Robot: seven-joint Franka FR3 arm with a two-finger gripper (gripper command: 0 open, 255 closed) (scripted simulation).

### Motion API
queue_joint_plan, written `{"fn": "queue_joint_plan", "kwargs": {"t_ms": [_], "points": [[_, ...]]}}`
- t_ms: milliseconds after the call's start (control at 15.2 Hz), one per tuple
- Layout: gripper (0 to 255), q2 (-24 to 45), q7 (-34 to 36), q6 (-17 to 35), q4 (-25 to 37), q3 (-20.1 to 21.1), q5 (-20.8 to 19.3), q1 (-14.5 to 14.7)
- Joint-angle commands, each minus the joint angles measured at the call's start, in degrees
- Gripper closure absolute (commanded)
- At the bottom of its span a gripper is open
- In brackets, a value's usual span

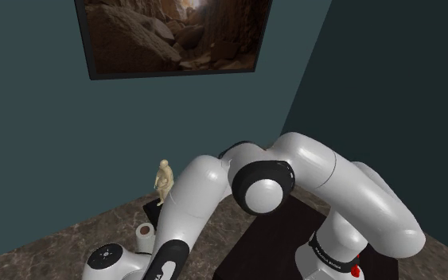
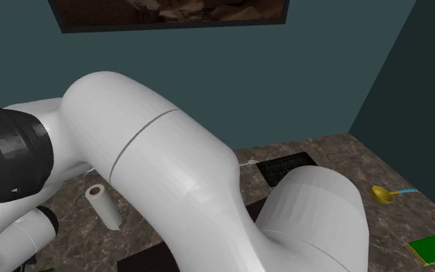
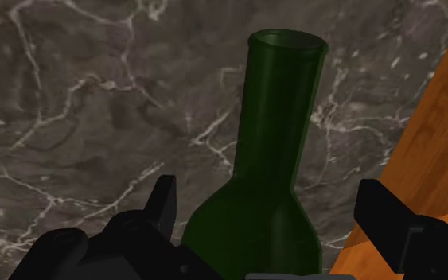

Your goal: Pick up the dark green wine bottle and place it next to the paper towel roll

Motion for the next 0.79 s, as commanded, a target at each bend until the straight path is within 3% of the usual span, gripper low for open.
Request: {"fn": "queue_joint_plan", "kwargs": {"t_ms": [0, 198, 726], "points": [[0, -2.13, -0.03, -0.15, -2.09, 0.31, 0.07, -0.76], [0, -7.86, -0.18, -0.94, -7.33, 1.34, 0.37, -2.92], [0, -7.86, -0.18, -0.94, -7.33, 1.34, 0.37, -2.92]]}}
